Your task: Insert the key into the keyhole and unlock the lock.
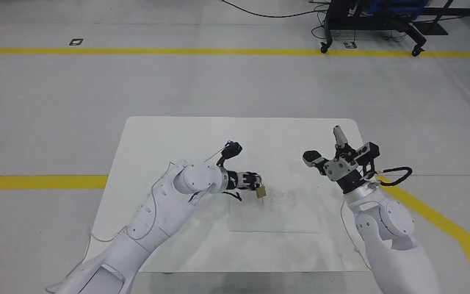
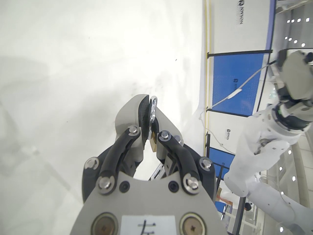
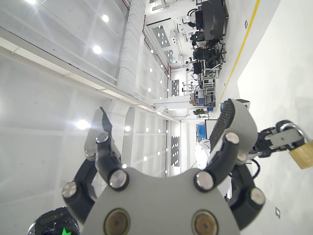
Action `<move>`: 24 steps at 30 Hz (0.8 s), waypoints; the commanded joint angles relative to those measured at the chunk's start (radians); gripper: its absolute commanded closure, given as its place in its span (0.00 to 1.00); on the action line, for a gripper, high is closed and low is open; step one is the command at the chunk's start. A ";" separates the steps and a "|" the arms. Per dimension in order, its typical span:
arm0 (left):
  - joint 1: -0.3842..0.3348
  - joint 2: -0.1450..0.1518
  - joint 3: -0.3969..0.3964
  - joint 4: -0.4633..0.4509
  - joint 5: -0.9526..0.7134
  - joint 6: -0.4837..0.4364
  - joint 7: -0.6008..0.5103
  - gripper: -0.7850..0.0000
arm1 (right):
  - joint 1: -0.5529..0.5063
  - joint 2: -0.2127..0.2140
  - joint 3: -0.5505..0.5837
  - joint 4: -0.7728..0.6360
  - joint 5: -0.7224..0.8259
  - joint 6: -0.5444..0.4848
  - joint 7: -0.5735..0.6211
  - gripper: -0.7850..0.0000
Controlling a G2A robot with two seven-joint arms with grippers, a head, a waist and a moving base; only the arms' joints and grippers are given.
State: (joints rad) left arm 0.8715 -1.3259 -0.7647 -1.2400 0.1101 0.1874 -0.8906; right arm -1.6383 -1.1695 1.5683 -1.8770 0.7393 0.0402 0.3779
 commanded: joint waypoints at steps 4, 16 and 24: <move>-0.043 -0.010 0.058 0.030 0.076 0.155 -0.091 0.22 | 0.000 0.000 0.000 0.000 0.000 0.000 0.000 0.00; -0.038 0.012 -0.089 -0.074 -0.001 0.133 -0.027 0.00 | 0.000 0.000 0.000 0.000 0.000 0.000 0.000 0.00; 0.105 0.067 -0.365 -0.423 0.008 -0.062 0.188 0.00 | 0.000 0.000 0.000 0.000 0.000 0.000 0.000 0.00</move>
State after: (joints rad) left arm 0.9519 -1.2644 -1.0886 -1.6028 0.1163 0.1486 -0.7287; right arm -1.6383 -1.1695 1.5683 -1.8770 0.7393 0.0401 0.3779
